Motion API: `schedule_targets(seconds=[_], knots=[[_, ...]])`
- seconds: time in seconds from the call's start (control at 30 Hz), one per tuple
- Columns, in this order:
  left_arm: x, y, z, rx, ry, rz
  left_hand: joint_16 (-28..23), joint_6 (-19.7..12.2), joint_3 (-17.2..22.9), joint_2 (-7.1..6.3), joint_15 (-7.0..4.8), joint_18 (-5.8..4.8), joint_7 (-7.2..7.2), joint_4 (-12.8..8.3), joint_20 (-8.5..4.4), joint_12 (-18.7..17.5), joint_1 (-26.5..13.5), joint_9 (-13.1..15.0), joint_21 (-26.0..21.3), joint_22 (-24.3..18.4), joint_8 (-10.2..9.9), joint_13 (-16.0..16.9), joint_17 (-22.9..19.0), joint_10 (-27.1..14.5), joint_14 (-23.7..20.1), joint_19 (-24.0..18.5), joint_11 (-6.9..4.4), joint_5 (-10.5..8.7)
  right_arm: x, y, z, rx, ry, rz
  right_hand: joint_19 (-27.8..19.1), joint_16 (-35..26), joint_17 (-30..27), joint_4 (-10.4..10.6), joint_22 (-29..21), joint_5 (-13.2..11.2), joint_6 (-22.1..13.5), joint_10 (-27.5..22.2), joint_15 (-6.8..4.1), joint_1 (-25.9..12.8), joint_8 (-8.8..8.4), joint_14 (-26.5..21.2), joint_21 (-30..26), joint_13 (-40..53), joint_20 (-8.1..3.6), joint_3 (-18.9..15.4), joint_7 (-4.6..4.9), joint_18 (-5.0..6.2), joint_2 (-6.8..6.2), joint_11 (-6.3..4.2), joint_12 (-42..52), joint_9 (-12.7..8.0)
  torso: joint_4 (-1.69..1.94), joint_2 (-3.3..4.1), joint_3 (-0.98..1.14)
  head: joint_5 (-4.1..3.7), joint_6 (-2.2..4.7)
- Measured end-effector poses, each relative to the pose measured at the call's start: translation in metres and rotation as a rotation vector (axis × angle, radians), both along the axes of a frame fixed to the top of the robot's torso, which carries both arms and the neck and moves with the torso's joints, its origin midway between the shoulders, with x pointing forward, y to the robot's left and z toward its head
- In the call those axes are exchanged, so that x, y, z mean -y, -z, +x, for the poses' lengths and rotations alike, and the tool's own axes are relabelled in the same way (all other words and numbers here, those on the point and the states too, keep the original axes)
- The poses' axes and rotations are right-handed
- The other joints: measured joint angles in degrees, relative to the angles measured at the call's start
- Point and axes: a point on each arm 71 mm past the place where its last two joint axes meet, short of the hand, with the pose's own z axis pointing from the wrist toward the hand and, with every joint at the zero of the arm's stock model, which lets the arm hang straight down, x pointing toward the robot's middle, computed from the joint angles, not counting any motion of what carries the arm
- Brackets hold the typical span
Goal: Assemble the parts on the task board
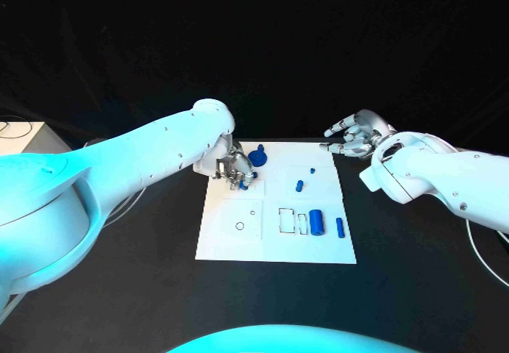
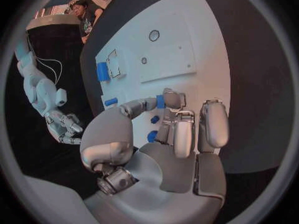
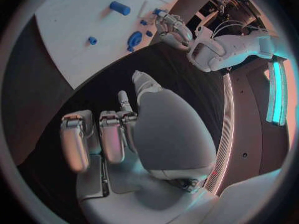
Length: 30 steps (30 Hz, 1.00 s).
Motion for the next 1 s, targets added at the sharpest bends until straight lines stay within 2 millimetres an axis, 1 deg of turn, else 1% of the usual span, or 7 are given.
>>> schedule_targets(seconds=[0.33, 0.57, 0.63, 0.77, 0.83, 0.87, 1.0], knots=[[0.001, 0.0009, 0.0003, 0.002, -0.001, 0.004, 0.0, 0.05, -0.05, 0.0, -0.15, 0.0, -0.05, -0.05, 0.0, 0.26, 0.0, 0.11, 0.0, 0.04, -0.08, 0.34, 0.0, 0.07, -0.15, 0.0, 0.06, 0.0, 0.0003, -0.0001, -0.0004, 0.0, 0.0, 0.0, 0.0, 0.0, 0.0, 0.0, -0.01, 0.0, 0.0, 0.0, 0.0, 0.0, 0.0, 0.0, 0.0, -0.01, 0.0, 0.0, 0.0, 0.0, 0.0, 0.0, 0.0, -0.01, -0.07, 0.01, 0.02, 0.02, -0.1], [0.0031, 0.0018, 0.0006, 0.003, -0.001, 0.011, 0.0, 0.1, -0.05, 0.0, -0.14, 0.0, -0.1, -0.05, 0.0, 0.51, 0.0, 0.76, 0.27, 0.38, -0.08, 0.92, 0.0, 0.1, -0.14, 0.0, 0.07, 0.0, 0.0006, -0.0002, -0.0007, 0.0, -0.001, 0.0, 0.0, 0.0, 0.0, -0.16, -0.01, 0.0, 0.0, 0.0, 0.0, 0.02, 0.0, 0.0, 0.0, -0.01, 0.0, 0.16, 0.0, 0.0, -0.02, 0.0, 0.0, -0.02, -0.03, 0.01, 0.02, -0.04, -0.24], [0.0036, 0.0021, 0.0007, 0.003, -0.002, 0.012, 0.0, 0.42, -0.05, 0.01, -0.13, 0.0, -0.2, -0.06, 0.01, 0.55, -0.01, 0.77, 0.27, 0.43, -0.08, 0.97, 0.0, 0.39, -0.13, 0.05, -0.02, 0.0, 0.0003, -0.0002, -0.0008, 0.0, -0.001, 0.0, 0.0, 0.0, 0.0, -0.16, -0.01, 0.0, 0.0, 0.0, 0.0, 0.22, 0.0, 0.0, 0.0, -0.01, 0.0, 0.16, 0.0, 0.0, -0.22, 0.0, 0.0, -0.02, -0.03, 0.01, 0.02, -0.04, -0.26], [0.004, 0.0028, 0.0011, 0.003, -0.004, 0.016, 0.0, 0.52, -0.06, 0.18, -0.13, 0.01, -0.11, -0.06, 0.0, 0.78, -0.18, 0.98, 0.27, 0.49, -0.08, 1.18, 0.0, 0.4, -0.13, 0.43, -0.01, 0.0, -0.0001, -0.0003, -0.001, 0.0, -0.003, 0.0, 0.0, 0.0, 0.0, -0.16, -0.01, 0.0, 0.0, 0.0, 0.0, 0.22, 0.0, 0.0, 0.0, -0.01, 0.0, 0.16, 0.0, 0.0, -0.22, 0.0, 0.0, -0.01, -0.05, 0.01, 0.05, -0.1, -0.35], [0.0042, 0.0032, 0.0013, 0.002, -0.006, 0.017, 0.0, 0.68, -0.06, 0.31, -0.05, 0.01, -0.28, -0.06, 0.0, 0.78, -0.31, 0.99, 0.27, 0.49, -0.08, 1.29, 0.0, 0.59, -0.05, 0.43, 0.17, -0.01, -0.0003, -0.0003, -0.0011, 0.0, -0.003, 0.0, 0.0, 0.0, 0.0, -0.16, -0.01, 0.0, 0.0, 0.0, 0.0, 0.22, 0.0, 0.0, 0.0, -0.01, 0.0, 0.16, 0.0, 0.0, -0.22, 0.0, 0.0, -0.02, -0.05, 0.01, 0.05, -0.11, -0.38], [0.0044, 0.0034, 0.0014, 0.002, -0.006, 0.017, 0.0, 0.72, -0.06, 0.31, -0.03, 0.01, -0.31, -0.06, 0.0, 0.78, -0.31, 0.98, 0.27, 0.49, -0.08, 1.29, 0.0, 0.95, -0.03, 0.43, -0.17, -0.01, -0.0003, -0.0003, -0.0011, 0.0, -0.003, 0.0, 0.0, 0.0, 0.0, -0.16, -0.01, 0.0, 0.0, 0.0, 0.0, 0.22, 0.0, 0.0, 0.0, -0.01, 0.0, 0.16, 0.0, 0.0, -0.22, 0.0, 0.0, -0.02, -0.05, 0.01, 0.05, -0.11, -0.39], [0.006, 0.0053, 0.0012, 0.0, -0.007, 0.019, 0.0, 0.81, -0.29, 0.47, -0.02, 0.01, -0.4, -0.29, 0.0, 0.78, -0.47, 1.1, 0.26, 0.49, -0.08, 1.63, 0.0, 1.0, -0.02, 0.43, -0.18, -0.15, -0.0005, -0.0004, -0.0011, 0.001, -0.004, 0.0, 0.0, 0.0, 0.0, -0.16, 0.03, 0.0, 0.0, 0.0, 0.0, 0.22, 0.0, 0.0, 0.0, -0.02, 0.0, 0.16, 0.0, 0.0, -0.22, 0.0, 0.0, -0.02, -0.05, -0.01, 0.05, -0.1, -0.43]])
